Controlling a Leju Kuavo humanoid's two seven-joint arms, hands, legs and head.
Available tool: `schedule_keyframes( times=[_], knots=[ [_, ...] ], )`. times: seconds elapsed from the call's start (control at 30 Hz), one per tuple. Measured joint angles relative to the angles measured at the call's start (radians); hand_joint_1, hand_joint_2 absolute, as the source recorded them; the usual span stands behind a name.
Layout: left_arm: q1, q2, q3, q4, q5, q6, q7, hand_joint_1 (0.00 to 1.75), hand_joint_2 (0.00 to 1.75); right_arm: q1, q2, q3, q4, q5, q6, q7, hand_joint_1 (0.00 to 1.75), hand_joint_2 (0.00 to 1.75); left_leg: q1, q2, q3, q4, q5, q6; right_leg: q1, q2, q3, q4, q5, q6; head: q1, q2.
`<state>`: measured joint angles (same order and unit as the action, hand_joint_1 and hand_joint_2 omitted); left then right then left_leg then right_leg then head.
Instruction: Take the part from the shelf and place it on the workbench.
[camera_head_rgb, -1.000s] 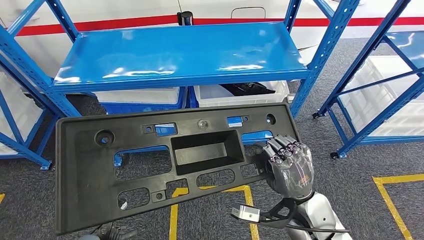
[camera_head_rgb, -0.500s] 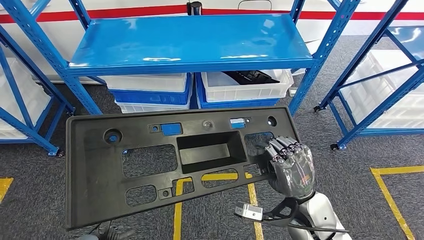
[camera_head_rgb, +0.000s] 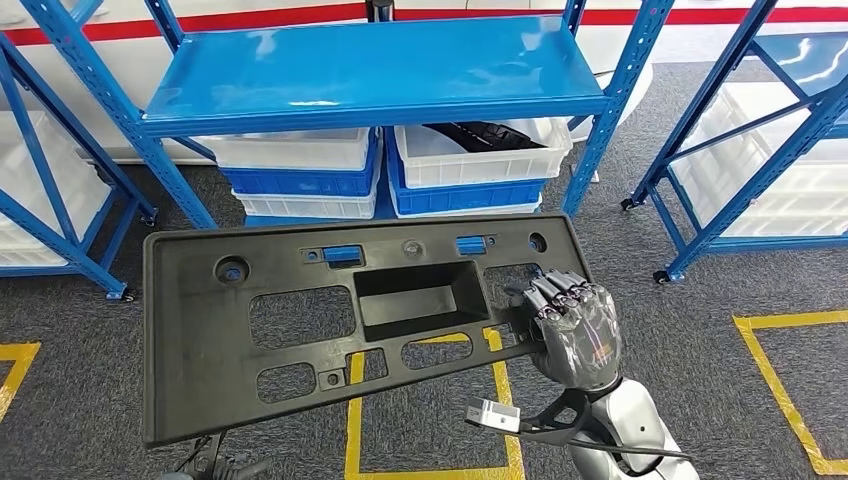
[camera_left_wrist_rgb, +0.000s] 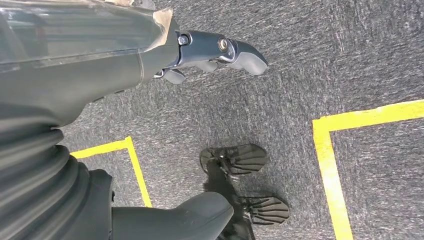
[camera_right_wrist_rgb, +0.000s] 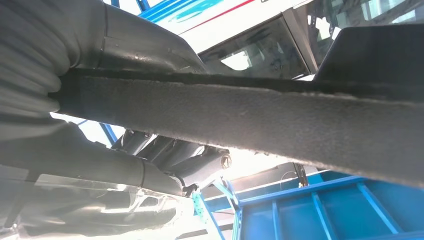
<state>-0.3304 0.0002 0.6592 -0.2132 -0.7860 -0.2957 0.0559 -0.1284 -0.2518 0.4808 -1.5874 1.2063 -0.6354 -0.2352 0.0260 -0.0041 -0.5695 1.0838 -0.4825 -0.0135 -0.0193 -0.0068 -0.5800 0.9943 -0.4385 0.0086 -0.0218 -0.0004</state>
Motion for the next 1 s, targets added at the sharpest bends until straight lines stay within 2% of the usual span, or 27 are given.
schedule_keyframes(
  times=[0.03,0.07,0.1,0.17,0.2,0.27,0.3,0.33,0.37,0.4,0.43,0.47,0.5,0.53,0.57,0.6,0.67,0.7,0.73,0.77,0.8,0.83,0.87,0.9,0.93,0.97,1.0],
  knots=[
    [-0.003,0.000,0.000,0.000,0.000,0.000,0.001,0.00,1.75,-0.002,0.000,0.000,0.003,-0.001,-0.001,0.000,1.75,1.75,-0.002,-0.001,0.029,-0.048,0.000,0.003,0.001,-0.001,-0.005,0.001,0.006,0.008,0.001,0.000],
    [-0.005,0.001,0.000,0.000,0.001,0.001,0.002,0.00,1.75,-0.005,0.001,-0.001,0.006,-0.002,-0.001,-0.001,1.75,1.75,-0.006,-0.002,0.041,-0.073,-0.004,0.006,0.003,-0.001,-0.009,0.001,0.012,0.016,0.001,0.000],
    [-0.006,0.001,0.000,0.000,0.001,0.001,0.003,0.00,1.75,-0.008,0.002,-0.001,0.009,-0.003,-0.003,-0.002,1.75,1.75,-0.009,-0.002,0.041,-0.082,-0.001,0.011,0.003,-0.002,-0.012,-0.001,0.019,0.025,0.002,0.000],
    [-0.008,0.001,0.000,0.000,0.003,0.002,0.005,0.00,1.75,-0.013,0.004,-0.002,0.017,-0.004,-0.005,-0.004,1.75,1.75,-0.009,0.001,0.034,-0.092,0.013,0.031,0.004,-0.001,-0.024,0.006,0.016,0.036,0.002,0.000],
    [-0.010,0.001,0.001,0.000,0.004,0.003,0.006,0.00,1.75,-0.016,0.005,-0.002,0.021,-0.004,-0.007,-0.005,1.75,1.75,-0.009,0.004,0.029,-0.098,0.023,0.043,0.004,0.000,-0.037,0.030,-0.004,0.036,0.004,0.000],
    [-0.015,0.001,0.001,0.000,0.006,0.003,0.007,0.00,1.75,-0.022,0.006,-0.002,0.029,-0.004,-0.008,-0.007,1.75,1.75,-0.009,0.007,0.011,-0.102,0.041,0.059,0.002,0.002,-0.082,0.143,-0.076,0.029,0.006,0.000],
    [-0.016,0.001,0.001,0.000,0.007,0.003,0.008,0.00,1.75,-0.024,0.006,-0.002,0.033,-0.004,-0.008,-0.008,1.75,1.75,-0.010,0.008,0.000,-0.102,0.050,0.062,0.002,0.002,-0.107,0.215,-0.111,0.028,0.008,0.000],
    [-0.016,0.001,0.001,0.000,0.007,0.003,0.008,0.00,1.75,-0.024,0.006,-0.002,0.037,-0.004,-0.008,-0.008,1.75,1.75,-0.010,0.008,-0.012,-0.101,0.058,0.062,0.001,0.003,-0.122,0.273,-0.134,0.032,0.008,0.000],
    [-0.016,0.001,0.001,0.000,0.007,0.003,0.008,0.00,1.75,-0.024,0.006,-0.003,0.041,-0.005,-0.008,-0.009,1.75,1.75,-0.010,0.009,-0.023,-0.101,0.066,0.060,0.000,0.003,-0.122,0.299,-0.138,0.039,0.008,0.000],
    [-0.016,0.001,0.001,0.000,0.008,0.003,0.008,0.00,1.75,-0.025,0.006,-0.003,0.044,-0.005,-0.008,-0.010,1.75,1.75,-0.009,0.009,-0.034,-0.100,0.075,0.057,-0.001,0.003,-0.101,0.284,-0.126,0.049,0.008,0.000],
    [-0.016,0.001,0.002,0.000,0.008,0.004,0.009,0.00,1.75,-0.028,0.006,-0.003,0.048,-0.006,-0.009,-0.012,1.75,1.75,-0.008,0.009,-0.043,-0.099,0.082,0.053,-0.004,0.003,-0.061,0.232,-0.103,0.060,0.008,0.000],
    [-0.017,0.001,0.002,0.000,0.009,0.004,0.011,0.00,1.75,-0.032,0.007,-0.003,0.051,-0.007,-0.010,-0.015,1.75,1.75,-0.008,0.008,-0.052,-0.097,0.088,0.048,-0.008,0.003,-0.012,0.157,-0.083,0.068,0.009,0.000],
    [-0.018,0.002,0.003,0.000,0.010,0.005,0.013,0.00,1.75,-0.037,0.007,-0.002,0.055,-0.009,-0.011,-0.018,1.75,1.75,-0.008,0.008,-0.060,-0.094,0.094,0.042,-0.007,0.004,0.035,0.082,-0.071,0.071,0.010,0.000],
    [-0.019,0.003,0.005,0.000,0.011,0.006,0.015,0.00,1.75,-0.044,0.008,-0.002,0.059,-0.013,-0.013,-0.021,1.75,1.75,-0.010,0.008,-0.067,-0.091,0.101,0.035,-0.004,0.006,0.066,0.028,-0.066,0.069,0.010,0.000],
    [-0.021,0.005,0.007,0.000,0.013,0.006,0.016,0.00,1.75,-0.050,0.008,-0.001,0.064,-0.018,-0.015,-0.024,1.75,1.75,-0.012,0.007,-0.072,-0.089,0.108,0.030,-0.001,0.008,0.081,-0.001,-0.068,0.064,0.011,0.000],
    [-0.021,0.006,0.008,0.000,0.014,0.006,0.017,0.00,1.75,-0.056,0.009,-0.001,0.071,-0.025,-0.018,-0.028,1.75,1.75,-0.014,0.007,-0.076,-0.088,0.116,0.025,0.004,0.009,0.083,-0.008,-0.068,0.058,0.011,0.000],
    [-0.022,0.008,0.011,0.000,0.017,0.006,0.018,0.00,1.75,-0.068,0.010,0.001,0.089,-0.038,-0.022,-0.035,1.75,1.75,-0.013,0.007,-0.084,-0.083,0.116,0.017,-0.002,0.007,0.068,-0.005,-0.058,0.040,0.010,0.000],
    [-0.022,0.009,0.013,0.000,0.018,0.007,0.019,0.00,1.75,-0.075,0.012,0.002,0.097,-0.044,-0.023,-0.039,1.75,1.75,-0.011,0.006,-0.093,-0.065,0.093,0.014,-0.005,0.006,0.061,-0.004,-0.051,0.027,0.009,0.000],
    [-0.022,0.010,0.014,0.000,0.019,0.007,0.019,0.00,1.75,-0.082,0.013,0.003,0.104,-0.049,-0.024,-0.042,1.75,1.75,-0.009,0.006,-0.108,-0.027,0.056,0.010,-0.007,0.005,0.052,-0.005,-0.042,0.012,0.007,0.000],
    [-0.022,0.011,0.016,0.000,0.020,0.008,0.019,0.00,1.75,-0.088,0.015,0.004,0.111,-0.052,-0.025,-0.044,1.75,1.75,-0.007,0.005,-0.128,0.034,0.006,0.006,-0.006,0.004,0.043,-0.004,-0.032,0.000,0.006,0.000],
    [-0.022,0.012,0.018,0.000,0.021,0.008,0.019,0.00,1.75,-0.092,0.017,0.005,0.118,-0.055,-0.025,-0.046,1.75,1.75,-0.007,0.005,-0.148,0.106,-0.040,0.003,-0.002,0.004,0.031,-0.003,-0.023,-0.009,0.004,0.000],
    [-0.022,0.012,0.020,0.000,0.021,0.008,0.019,0.00,1.75,-0.095,0.018,0.005,0.124,-0.057,-0.025,-0.046,1.75,1.75,-0.007,0.005,-0.163,0.170,-0.070,0.001,0.001,0.003,0.020,-0.002,-0.014,-0.015,0.004,0.000],
    [-0.022,0.012,0.022,0.000,0.021,0.008,0.019,0.00,1.75,-0.096,0.019,0.006,0.130,-0.058,-0.026,-0.047,1.75,1.75,-0.006,0.005,-0.166,0.211,-0.079,0.001,0.004,0.003,0.008,-0.001,-0.006,-0.017,0.004,0.000],
    [-0.022,0.012,0.023,0.000,0.022,0.008,0.019,0.00,1.75,-0.097,0.020,0.006,0.135,-0.058,-0.026,-0.047,1.75,1.75,-0.007,0.005,-0.152,0.214,-0.068,0.003,0.007,0.003,-0.003,0.000,0.001,-0.017,0.004,0.000],
    [-0.022,0.013,0.024,0.000,0.022,0.008,0.019,0.00,1.75,-0.098,0.021,0.007,0.140,-0.059,-0.026,-0.047,1.75,1.75,-0.007,0.005,-0.116,0.176,-0.044,0.007,0.009,0.003,-0.013,0.002,0.009,-0.016,0.004,0.000],
    [-0.024,0.013,0.025,0.000,0.022,0.008,0.019,0.00,1.75,-0.099,0.022,0.008,0.143,-0.059,-0.026,-0.048,1.75,1.75,-0.008,0.004,-0.066,0.109,-0.022,0.014,0.010,0.003,-0.020,0.004,0.015,-0.015,0.004,0.000],
    [-0.026,0.014,0.025,0.000,0.022,0.008,0.019,0.00,1.75,-0.100,0.022,0.008,0.146,-0.059,-0.027,-0.048,1.75,1.75,-0.009,0.003,-0.014,0.034,-0.012,0.020,0.013,0.004,-0.027,0.006,0.022,-0.011,0.004,0.000]
  ],
)
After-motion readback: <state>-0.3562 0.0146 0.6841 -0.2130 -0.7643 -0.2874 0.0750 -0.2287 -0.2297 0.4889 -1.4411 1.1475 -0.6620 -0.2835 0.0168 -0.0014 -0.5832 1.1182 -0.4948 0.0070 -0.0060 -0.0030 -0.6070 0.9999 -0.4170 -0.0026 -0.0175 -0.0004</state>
